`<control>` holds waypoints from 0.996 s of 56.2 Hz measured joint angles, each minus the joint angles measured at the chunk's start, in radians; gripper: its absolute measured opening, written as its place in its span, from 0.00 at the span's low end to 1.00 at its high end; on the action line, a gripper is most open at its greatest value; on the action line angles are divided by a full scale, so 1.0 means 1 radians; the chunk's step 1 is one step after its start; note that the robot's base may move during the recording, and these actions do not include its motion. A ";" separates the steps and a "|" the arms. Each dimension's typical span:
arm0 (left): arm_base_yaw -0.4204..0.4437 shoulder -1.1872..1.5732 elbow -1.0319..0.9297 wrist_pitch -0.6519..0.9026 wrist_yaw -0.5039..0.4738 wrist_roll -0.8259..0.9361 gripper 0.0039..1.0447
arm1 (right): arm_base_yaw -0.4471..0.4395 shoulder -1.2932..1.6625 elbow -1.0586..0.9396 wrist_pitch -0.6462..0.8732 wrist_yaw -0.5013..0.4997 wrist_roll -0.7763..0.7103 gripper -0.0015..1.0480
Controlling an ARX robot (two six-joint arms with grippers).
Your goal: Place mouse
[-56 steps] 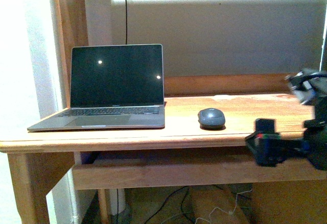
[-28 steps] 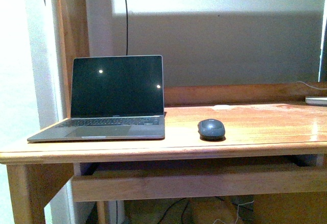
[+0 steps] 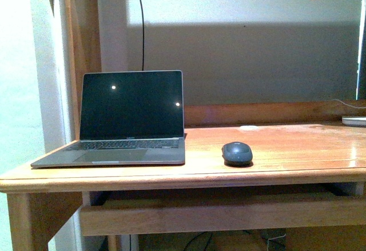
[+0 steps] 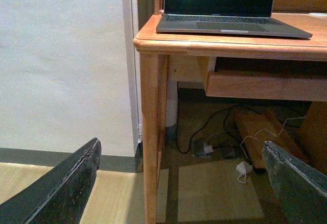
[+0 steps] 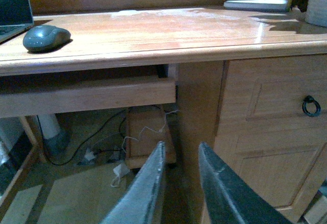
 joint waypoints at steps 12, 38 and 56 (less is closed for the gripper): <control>0.000 0.000 0.000 0.000 0.000 0.000 0.93 | 0.000 -0.077 -0.027 -0.044 0.000 -0.010 0.03; 0.000 0.000 0.000 0.000 0.000 0.000 0.93 | 0.000 -0.224 -0.071 -0.130 0.000 -0.010 0.03; 0.000 0.000 0.000 0.000 0.000 0.000 0.93 | 0.000 -0.433 -0.070 -0.342 0.002 -0.011 0.03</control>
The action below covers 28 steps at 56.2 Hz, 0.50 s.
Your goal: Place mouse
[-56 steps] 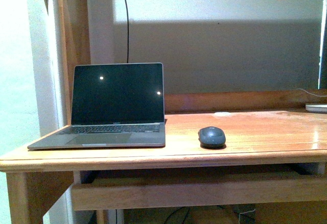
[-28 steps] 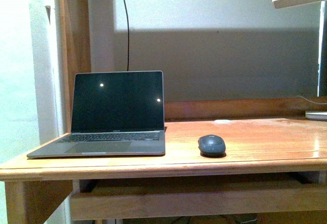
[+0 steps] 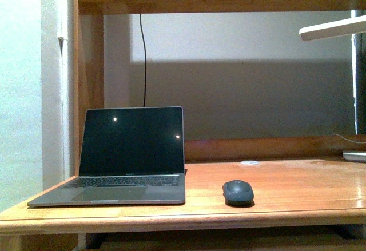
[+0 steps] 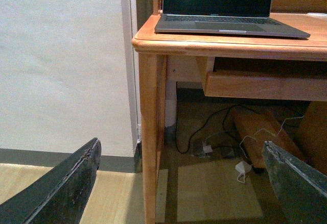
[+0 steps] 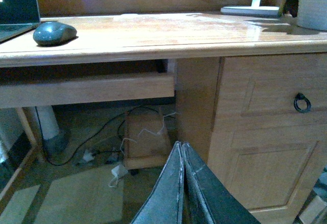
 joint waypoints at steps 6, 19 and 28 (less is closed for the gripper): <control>0.000 0.000 0.000 0.000 0.000 0.000 0.93 | 0.000 0.000 0.000 -0.002 0.000 0.000 0.03; 0.000 0.000 0.000 0.000 0.000 0.000 0.93 | 0.000 -0.002 0.000 -0.002 0.000 -0.001 0.36; 0.000 0.000 0.000 0.000 0.000 0.000 0.93 | 0.000 -0.002 0.000 -0.002 0.000 -0.001 0.62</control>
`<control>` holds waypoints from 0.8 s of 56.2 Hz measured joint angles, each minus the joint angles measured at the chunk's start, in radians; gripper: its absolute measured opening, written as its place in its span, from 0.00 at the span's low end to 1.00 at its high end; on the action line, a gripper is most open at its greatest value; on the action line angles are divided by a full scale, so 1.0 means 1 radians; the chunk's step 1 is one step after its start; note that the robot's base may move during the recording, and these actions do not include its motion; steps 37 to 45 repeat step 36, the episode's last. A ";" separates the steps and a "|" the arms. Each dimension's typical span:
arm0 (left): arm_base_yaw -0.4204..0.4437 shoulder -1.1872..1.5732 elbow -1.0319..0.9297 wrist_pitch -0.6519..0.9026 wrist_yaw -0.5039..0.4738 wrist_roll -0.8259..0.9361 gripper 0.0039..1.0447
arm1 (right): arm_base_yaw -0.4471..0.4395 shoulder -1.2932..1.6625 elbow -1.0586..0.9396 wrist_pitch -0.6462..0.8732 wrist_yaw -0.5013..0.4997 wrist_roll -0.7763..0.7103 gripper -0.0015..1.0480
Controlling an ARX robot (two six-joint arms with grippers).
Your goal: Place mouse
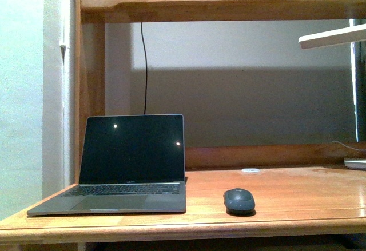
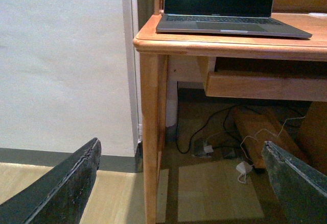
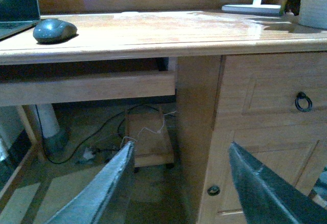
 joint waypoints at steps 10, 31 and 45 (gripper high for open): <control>0.000 0.000 0.000 0.000 0.000 0.000 0.93 | 0.000 0.000 0.000 0.000 0.000 0.000 0.89; 0.000 0.000 0.000 0.000 0.000 0.000 0.93 | 0.000 0.000 0.000 0.000 0.000 0.000 0.93; 0.000 0.000 0.000 0.000 0.000 0.000 0.93 | 0.000 0.000 0.000 0.000 0.000 0.000 0.93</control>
